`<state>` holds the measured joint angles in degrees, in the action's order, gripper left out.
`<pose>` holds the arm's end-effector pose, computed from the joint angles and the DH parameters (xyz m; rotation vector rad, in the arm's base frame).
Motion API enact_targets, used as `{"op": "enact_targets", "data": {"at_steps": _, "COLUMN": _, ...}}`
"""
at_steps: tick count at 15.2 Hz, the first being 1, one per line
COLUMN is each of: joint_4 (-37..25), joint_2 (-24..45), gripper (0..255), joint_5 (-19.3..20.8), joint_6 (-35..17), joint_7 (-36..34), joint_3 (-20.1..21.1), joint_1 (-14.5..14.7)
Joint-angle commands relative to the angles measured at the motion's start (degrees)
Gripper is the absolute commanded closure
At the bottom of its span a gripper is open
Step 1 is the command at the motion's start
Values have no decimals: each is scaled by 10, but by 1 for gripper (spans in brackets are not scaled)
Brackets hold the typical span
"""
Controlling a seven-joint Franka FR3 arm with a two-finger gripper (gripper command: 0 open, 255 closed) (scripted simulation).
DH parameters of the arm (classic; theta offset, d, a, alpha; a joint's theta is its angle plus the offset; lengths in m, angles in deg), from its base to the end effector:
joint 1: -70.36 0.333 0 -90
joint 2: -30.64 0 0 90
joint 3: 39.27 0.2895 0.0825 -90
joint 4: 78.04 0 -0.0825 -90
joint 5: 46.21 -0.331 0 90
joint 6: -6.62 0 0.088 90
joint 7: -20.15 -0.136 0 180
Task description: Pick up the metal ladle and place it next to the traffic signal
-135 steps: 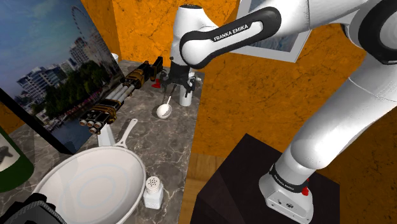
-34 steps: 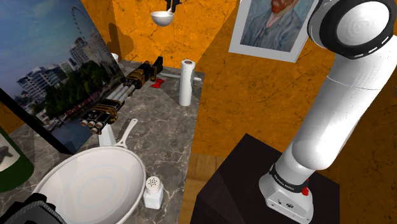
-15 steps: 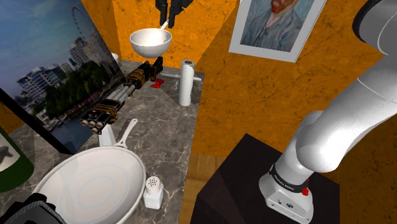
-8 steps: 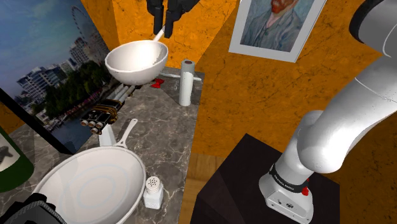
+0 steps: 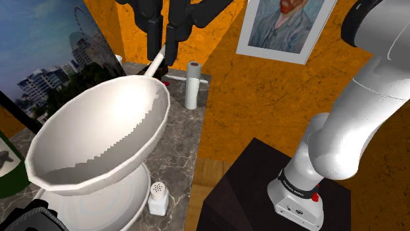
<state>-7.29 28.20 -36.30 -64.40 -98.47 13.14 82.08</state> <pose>0.2086 0.3952 0.6886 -2.7048 1.4951 -0.3032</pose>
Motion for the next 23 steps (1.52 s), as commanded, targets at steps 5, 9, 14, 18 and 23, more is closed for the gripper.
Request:
{"op": "enact_targets", "data": {"at_steps": 5, "joint_4": -133, "joint_2": 156, "gripper": 255, "joint_5": 154, "joint_6": 79, "joint_7": -157, "joint_3": 83, "joint_1": 155}}
{"op": "enact_targets", "data": {"at_steps": 9, "joint_4": -112, "joint_2": 163, "gripper": 255, "joint_5": 155, "joint_6": 59, "joint_7": -186, "joint_3": 84, "joint_1": 175}}
{"op": "enact_targets", "data": {"at_steps": 14, "joint_4": -12, "joint_2": 105, "gripper": 255, "joint_5": 93, "joint_6": -11, "joint_7": -171, "joint_3": 89, "joint_1": 104}}
{"op": "enact_targets", "data": {"at_steps": 18, "joint_4": 53, "joint_2": 64, "gripper": 255, "joint_5": 52, "joint_6": -59, "joint_7": -155, "joint_3": 83, "joint_1": 69}}
{"op": "enact_targets", "data": {"at_steps": 23, "joint_4": 122, "joint_2": 22, "gripper": 255, "joint_5": 13, "joint_6": -112, "joint_7": -138, "joint_3": 70, "joint_1": 46}}
